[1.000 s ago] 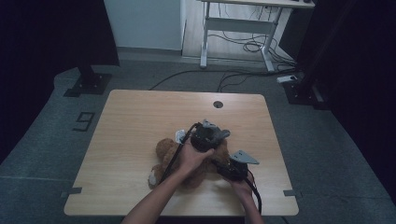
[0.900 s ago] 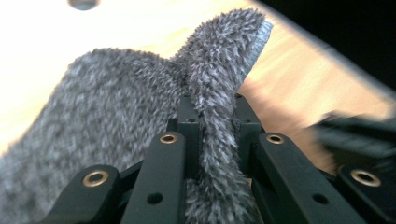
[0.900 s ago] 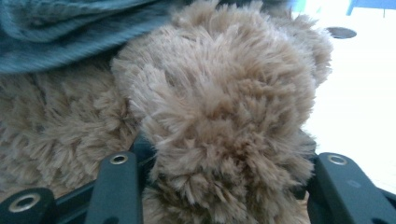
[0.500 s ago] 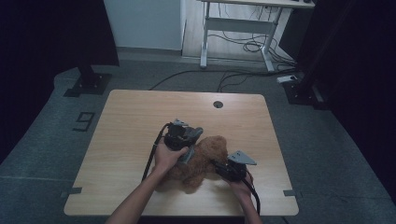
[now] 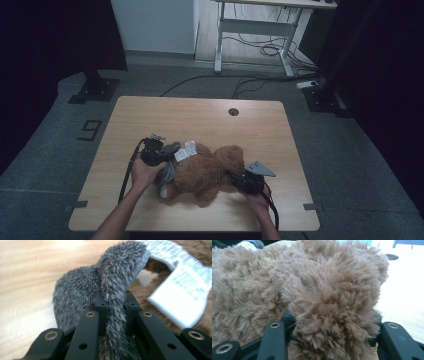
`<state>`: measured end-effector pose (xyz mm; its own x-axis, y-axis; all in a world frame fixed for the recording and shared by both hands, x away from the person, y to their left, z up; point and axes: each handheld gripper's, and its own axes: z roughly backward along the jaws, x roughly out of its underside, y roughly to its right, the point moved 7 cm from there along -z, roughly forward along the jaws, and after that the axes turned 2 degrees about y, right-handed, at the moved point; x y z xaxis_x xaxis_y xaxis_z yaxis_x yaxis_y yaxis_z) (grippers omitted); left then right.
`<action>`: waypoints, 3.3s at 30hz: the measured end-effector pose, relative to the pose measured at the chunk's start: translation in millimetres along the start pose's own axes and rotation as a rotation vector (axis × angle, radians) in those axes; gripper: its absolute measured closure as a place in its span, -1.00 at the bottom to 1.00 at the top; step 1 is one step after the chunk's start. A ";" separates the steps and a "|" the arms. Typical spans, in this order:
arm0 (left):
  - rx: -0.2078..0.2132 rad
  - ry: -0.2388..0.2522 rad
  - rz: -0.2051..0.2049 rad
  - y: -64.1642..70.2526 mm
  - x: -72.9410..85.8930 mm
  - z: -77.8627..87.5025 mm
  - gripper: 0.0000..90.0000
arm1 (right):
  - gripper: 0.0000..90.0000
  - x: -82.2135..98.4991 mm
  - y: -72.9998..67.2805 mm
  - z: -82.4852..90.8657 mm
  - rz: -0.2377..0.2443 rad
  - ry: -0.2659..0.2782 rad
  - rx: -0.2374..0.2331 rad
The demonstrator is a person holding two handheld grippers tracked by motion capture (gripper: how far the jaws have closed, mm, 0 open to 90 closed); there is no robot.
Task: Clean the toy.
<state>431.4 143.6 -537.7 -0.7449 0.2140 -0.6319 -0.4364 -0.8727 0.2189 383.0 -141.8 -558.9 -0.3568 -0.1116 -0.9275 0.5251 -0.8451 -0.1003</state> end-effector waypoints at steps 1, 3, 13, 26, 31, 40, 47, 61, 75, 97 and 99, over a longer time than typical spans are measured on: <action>0.002 -0.003 0.002 -2.0 1.9 1.5 0.73 | 0.03 0.0 0.0 -0.1 -0.002 0.002 -0.001; 0.010 -0.004 -0.006 -3.0 5.3 6.4 0.71 | 0.03 0.3 0.4 0.2 -0.008 0.001 -0.002; 0.090 -0.008 0.001 -5.0 36.7 37.2 0.71 | -0.21 0.8 5.5 1.4 -0.036 -0.017 -0.042; 0.190 -0.084 0.057 30.1 34.8 -13.0 0.68 | -0.34 5.4 15.4 -9.9 -0.190 -0.129 -0.199; 0.234 -0.060 0.090 30.2 30.6 -15.5 0.71 | 0.10 -2.4 4.4 -5.2 -0.053 -0.065 -0.176; 0.262 0.099 0.223 1.9 -7.3 -12.4 0.74 | 0.07 -39.7 -7.2 -19.3 0.121 0.144 -0.102; 0.234 0.109 0.217 -0.8 -7.1 -27.1 0.73 | 0.00 -30.2 8.7 -40.8 0.145 0.034 -0.058; 0.195 0.246 0.105 17.7 -40.3 36.1 0.70 | 0.00 -0.4 16.7 -27.7 0.162 -0.033 -0.031; 0.129 0.158 -0.057 80.3 -55.7 -20.3 0.71 | -0.08 7.6 16.5 -21.6 0.160 -0.029 -0.024; 0.126 0.276 -0.137 93.3 -3.7 0.7 0.76 | -0.77 -44.1 29.2 -3.0 -0.094 -0.013 -0.118; 0.135 0.281 -0.131 93.3 -0.9 2.3 0.76 | -0.80 -42.3 28.6 -12.4 -0.100 -0.056 -0.140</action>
<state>390.2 63.0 -515.0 -0.5182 0.1752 -0.8371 -0.5965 -0.7755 0.2069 422.7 -154.8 -527.1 -0.4532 -0.0624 -0.8892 0.5855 -0.7731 -0.2441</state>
